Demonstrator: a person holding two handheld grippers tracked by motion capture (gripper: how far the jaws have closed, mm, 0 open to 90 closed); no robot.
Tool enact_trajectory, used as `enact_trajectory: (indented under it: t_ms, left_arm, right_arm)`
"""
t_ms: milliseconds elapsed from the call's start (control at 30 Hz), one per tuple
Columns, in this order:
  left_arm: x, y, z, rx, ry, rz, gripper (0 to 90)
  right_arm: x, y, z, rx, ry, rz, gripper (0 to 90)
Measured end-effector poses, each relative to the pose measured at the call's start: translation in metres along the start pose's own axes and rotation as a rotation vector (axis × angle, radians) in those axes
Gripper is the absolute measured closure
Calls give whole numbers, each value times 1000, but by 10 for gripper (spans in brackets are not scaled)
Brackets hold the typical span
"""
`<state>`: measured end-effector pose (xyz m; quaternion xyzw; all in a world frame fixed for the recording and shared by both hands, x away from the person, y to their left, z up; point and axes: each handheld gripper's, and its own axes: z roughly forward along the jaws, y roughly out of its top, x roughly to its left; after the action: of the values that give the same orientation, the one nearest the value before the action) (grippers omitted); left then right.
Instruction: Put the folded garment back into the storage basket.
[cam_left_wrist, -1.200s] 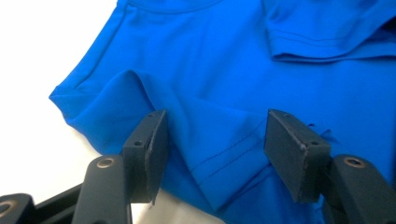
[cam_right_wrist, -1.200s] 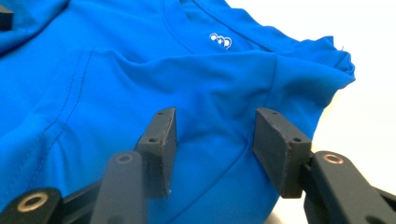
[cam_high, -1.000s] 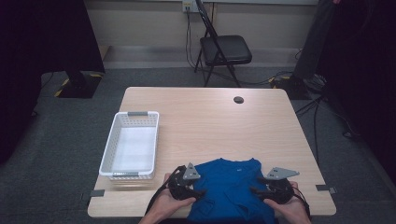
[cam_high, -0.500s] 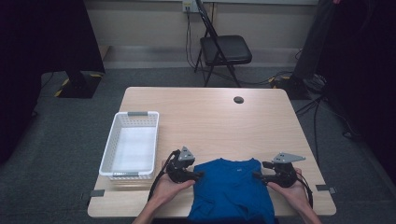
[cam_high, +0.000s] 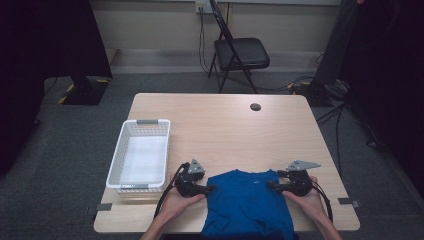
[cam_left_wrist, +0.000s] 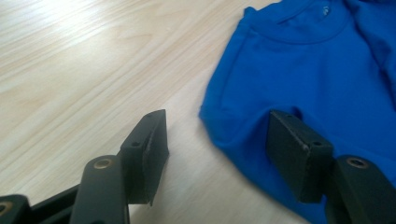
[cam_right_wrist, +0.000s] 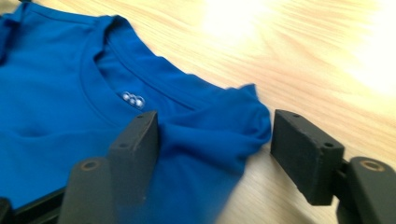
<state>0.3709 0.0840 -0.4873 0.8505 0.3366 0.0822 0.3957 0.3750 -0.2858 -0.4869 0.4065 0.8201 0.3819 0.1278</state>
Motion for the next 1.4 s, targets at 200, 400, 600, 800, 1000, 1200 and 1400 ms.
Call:
enact_trajectory:
  t_ms: [200,400,600,800,1000,1200,1400]
  left_arm:
    - [-10,2,5,3,2,60,388]
    - [-19,5,10,2,12,102,416]
    - [-22,3,9,-8,-7,110,565]
    - [-23,2,8,-10,-39,96,702]
    - [-20,1,8,-13,-77,50,805]
    - [-18,2,6,1,-94,38,821]
    - [-16,3,-4,-27,-100,33,823]
  right_arm:
    - [5,0,1,0,-9,-25,402]
    - [8,0,1,-3,-3,-35,494]
    - [10,0,0,-4,16,-30,597]
    - [12,-1,0,-2,41,-20,704]
    - [14,0,0,0,57,-25,802]
    - [15,2,-4,-1,67,-18,822]
    - [16,5,-11,-39,88,-10,827]
